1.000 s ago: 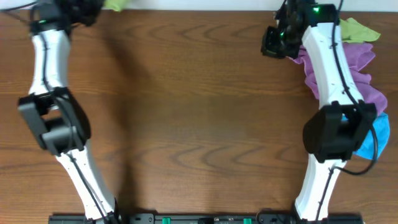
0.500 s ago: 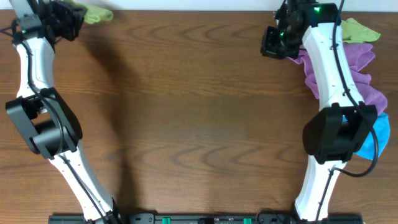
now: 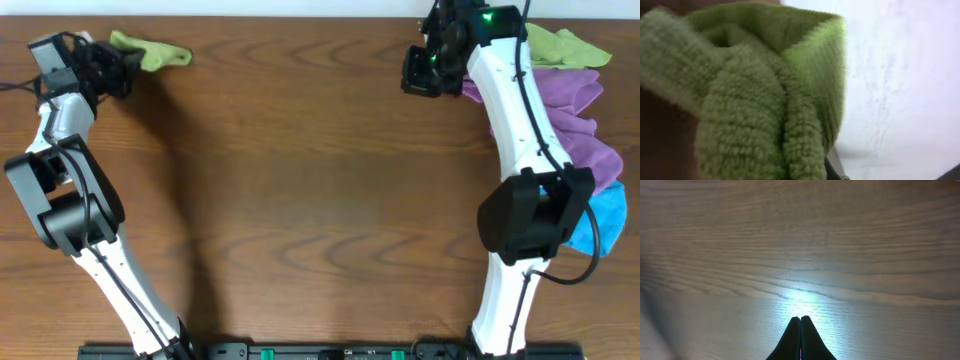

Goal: Fold the cloth
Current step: 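Carry the green square with the left gripper to the back left corner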

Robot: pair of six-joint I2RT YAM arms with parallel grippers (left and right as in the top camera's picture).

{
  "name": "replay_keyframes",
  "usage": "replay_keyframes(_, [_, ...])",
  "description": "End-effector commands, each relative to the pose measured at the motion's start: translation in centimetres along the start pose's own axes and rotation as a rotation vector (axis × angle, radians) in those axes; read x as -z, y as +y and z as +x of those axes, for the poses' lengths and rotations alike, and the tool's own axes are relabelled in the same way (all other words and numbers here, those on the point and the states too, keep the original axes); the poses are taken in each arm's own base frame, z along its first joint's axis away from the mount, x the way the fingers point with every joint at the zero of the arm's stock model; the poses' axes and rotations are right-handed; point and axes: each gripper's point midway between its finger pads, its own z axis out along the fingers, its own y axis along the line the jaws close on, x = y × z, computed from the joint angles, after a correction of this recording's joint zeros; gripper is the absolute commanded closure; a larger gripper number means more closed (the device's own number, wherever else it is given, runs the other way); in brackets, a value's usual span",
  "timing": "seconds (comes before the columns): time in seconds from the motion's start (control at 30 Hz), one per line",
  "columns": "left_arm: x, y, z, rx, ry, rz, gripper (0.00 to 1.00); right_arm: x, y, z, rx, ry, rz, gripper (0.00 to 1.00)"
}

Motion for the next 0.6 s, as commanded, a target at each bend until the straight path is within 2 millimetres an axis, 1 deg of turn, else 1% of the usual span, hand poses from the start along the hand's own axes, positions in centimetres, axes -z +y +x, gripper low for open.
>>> replay_keyframes(0.0, [0.2, -0.4, -0.8, -0.031, -0.022, 0.025, 0.94, 0.7, 1.1, -0.1, 0.004, -0.023, -0.011, 0.98])
replay_keyframes(0.1, [-0.4, 1.3, 0.0, -0.013, 0.002, -0.012, 0.94, 0.7, 1.3, 0.0, -0.006, -0.02, -0.012, 0.98])
replay_keyframes(0.13, [-0.8, 2.3, 0.4, 0.004, 0.015, -0.02, 0.94, 0.6, 1.4, 0.1, -0.003, -0.016, -0.011, 0.98])
replay_keyframes(0.2, [-1.2, 3.5, 0.9, 0.026, 0.035, -0.029, 0.94, 0.6, 1.6, 0.3, 0.0, -0.011, -0.011, 0.98])
replay_keyframes(0.3, [-1.5, 4.4, 1.3, 0.042, 0.056, -0.033, 0.94, 0.5, 1.9, 0.4, 0.006, -0.008, -0.011, 0.98])
replay_keyframes(0.43, [-1.5, 4.8, 1.5, 0.051, 0.064, -0.042, 0.94, 0.5, 2.0, 0.5, 0.008, -0.006, -0.012, 0.98])
replay_keyframes(0.5, [-1.4, 5.7, 2.1, 0.092, 0.082, -0.075, 0.94, 0.5, 2.0, 0.5, 0.008, -0.006, -0.012, 0.98])
replay_keyframes(0.53, [-1.3, 6.0, 2.4, 0.112, 0.093, -0.089, 0.83, 0.5, 2.0, 0.5, 0.008, -0.006, -0.012, 0.98])
replay_keyframes(0.57, [-1.2, 6.4, 2.7, 0.133, 0.102, -0.104, 0.55, 0.5, 2.0, 0.5, 0.009, -0.006, -0.012, 0.98])
